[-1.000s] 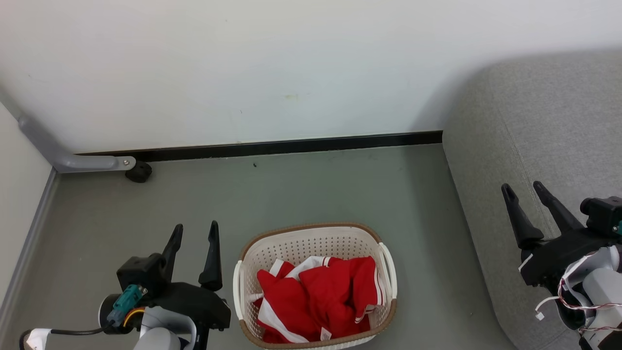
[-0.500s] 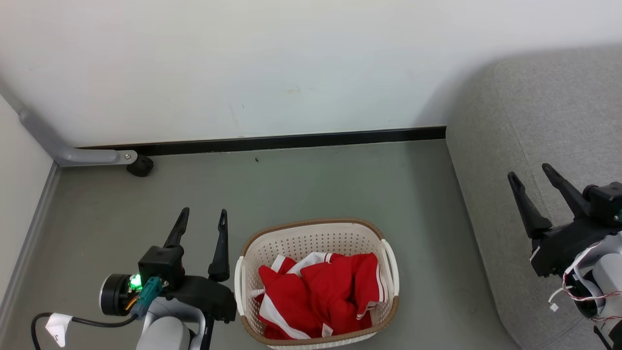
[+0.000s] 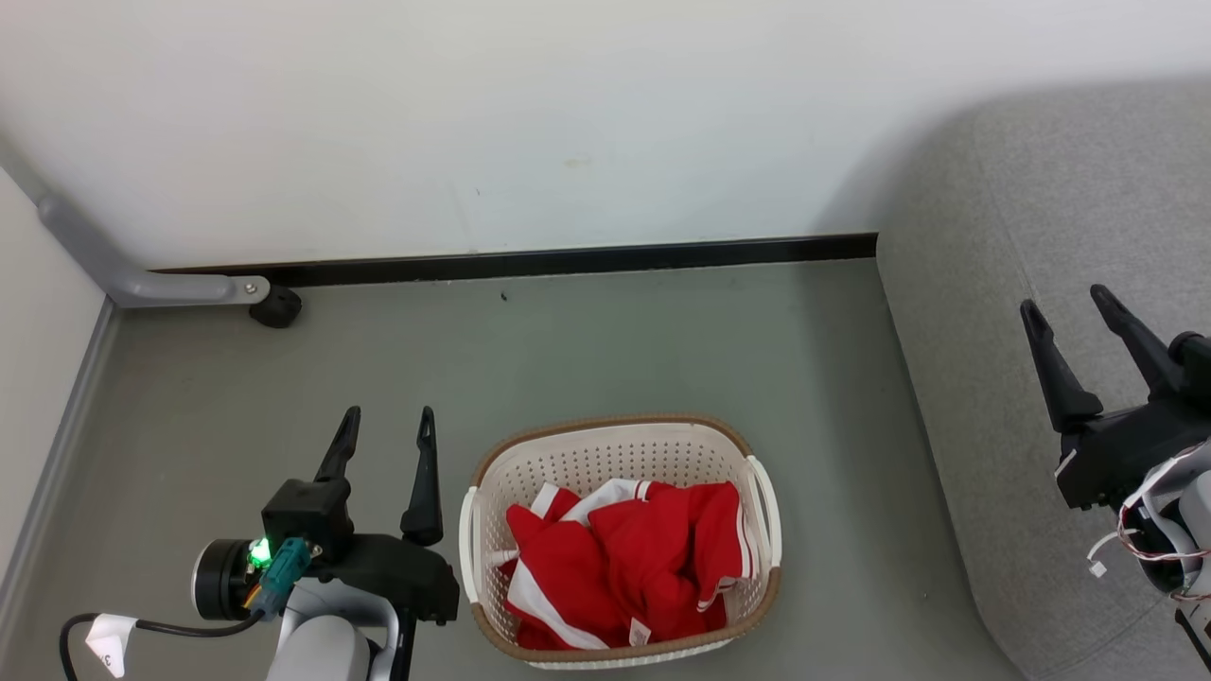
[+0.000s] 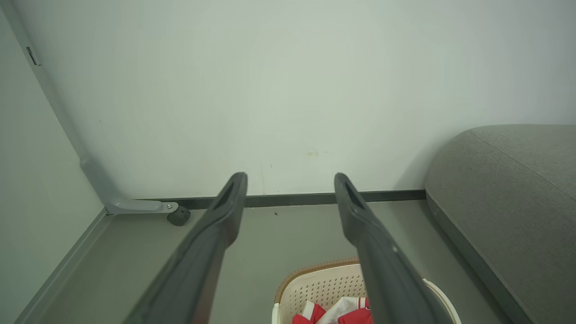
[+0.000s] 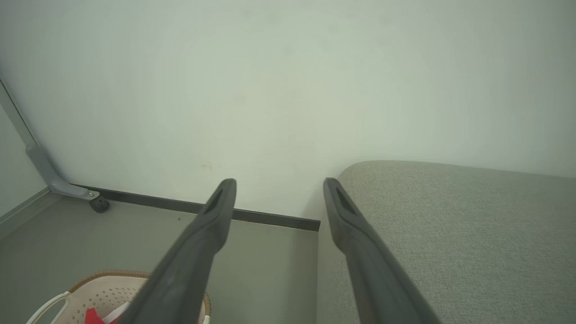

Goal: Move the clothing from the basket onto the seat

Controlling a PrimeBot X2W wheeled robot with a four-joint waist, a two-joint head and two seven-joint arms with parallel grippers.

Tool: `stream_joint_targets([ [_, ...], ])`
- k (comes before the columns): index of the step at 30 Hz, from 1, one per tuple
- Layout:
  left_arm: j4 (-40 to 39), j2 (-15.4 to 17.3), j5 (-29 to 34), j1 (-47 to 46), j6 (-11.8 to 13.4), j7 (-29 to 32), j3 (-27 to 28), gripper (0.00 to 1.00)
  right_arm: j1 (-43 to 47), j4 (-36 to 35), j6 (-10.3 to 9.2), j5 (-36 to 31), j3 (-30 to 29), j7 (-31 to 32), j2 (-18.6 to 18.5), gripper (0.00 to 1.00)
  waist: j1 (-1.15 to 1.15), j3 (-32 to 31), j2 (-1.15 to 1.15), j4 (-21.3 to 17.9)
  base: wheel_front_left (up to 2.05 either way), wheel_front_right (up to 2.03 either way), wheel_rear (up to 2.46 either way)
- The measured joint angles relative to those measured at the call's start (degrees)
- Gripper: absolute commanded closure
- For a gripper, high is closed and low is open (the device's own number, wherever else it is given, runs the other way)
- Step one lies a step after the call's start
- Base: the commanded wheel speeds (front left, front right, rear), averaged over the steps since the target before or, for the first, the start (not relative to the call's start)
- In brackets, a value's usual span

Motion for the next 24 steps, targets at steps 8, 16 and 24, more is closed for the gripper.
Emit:
stream_joint_targets([
  [8, -0.35, -0.79, 0.0, 0.12, 0.35, 0.0, -0.53, 0.0, -0.04, -4.65, -0.02, -0.94, -2.05, 0.0, -0.83, 0.0, 0.0, 2.5, 0.0, -0.11, 0.0, 0.0, 0.0],
  [16, -0.62, -1.52, 0.0, 0.12, 0.38, 0.0, -3.37, 0.0, -1.62, -9.13, -0.02, -2.33, -5.11, -0.01, -2.78, 0.0, 0.0, 7.38, 0.0, -0.57, 0.0, 0.0, 0.0],
  [24, -0.51, -1.51, -3.3, -1.31, 2.34, 0.0, -9.74, 0.0, -2.87, -12.71, 0.02, -2.43, -8.14, -0.02, -4.65, 0.0, 0.01, 13.48, 0.0, -1.34, 0.0, 0.0, 0.0],
])
